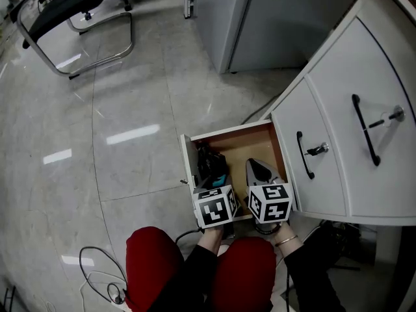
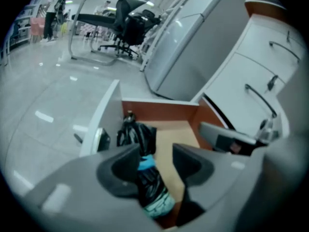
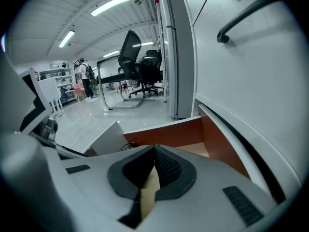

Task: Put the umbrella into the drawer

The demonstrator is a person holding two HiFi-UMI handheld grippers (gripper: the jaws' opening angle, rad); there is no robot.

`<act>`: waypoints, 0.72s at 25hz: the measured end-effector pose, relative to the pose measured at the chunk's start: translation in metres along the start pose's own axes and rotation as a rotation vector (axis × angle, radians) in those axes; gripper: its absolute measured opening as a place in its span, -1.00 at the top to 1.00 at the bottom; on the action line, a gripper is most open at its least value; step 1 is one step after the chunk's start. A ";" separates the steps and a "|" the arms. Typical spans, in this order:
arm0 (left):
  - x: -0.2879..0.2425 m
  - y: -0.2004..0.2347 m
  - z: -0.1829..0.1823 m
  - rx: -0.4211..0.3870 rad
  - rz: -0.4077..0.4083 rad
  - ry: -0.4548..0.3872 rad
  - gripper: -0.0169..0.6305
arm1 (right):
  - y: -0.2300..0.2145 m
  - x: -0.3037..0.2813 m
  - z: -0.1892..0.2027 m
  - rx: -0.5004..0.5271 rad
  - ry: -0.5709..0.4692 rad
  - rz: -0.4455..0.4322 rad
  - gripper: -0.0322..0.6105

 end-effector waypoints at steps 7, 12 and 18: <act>0.019 -0.004 -0.015 -0.066 0.051 -0.068 0.59 | 0.005 0.009 -0.003 -0.019 -0.027 -0.011 0.89; 0.032 -0.005 -0.025 -0.142 0.064 -0.104 0.74 | 0.008 0.018 -0.007 -0.033 -0.051 -0.022 0.89; 0.049 -0.008 -0.040 -0.271 0.105 -0.172 0.93 | 0.010 0.035 -0.021 -0.053 -0.097 -0.042 0.89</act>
Point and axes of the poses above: the fingertips, and each gripper's own axes: x backward along the fingers, y to its left, z out of its underside, the point moved 7 cm from there along x, backward along the fingers, and after that the axes turned 7 degrees about z, right-handed, at the moved point
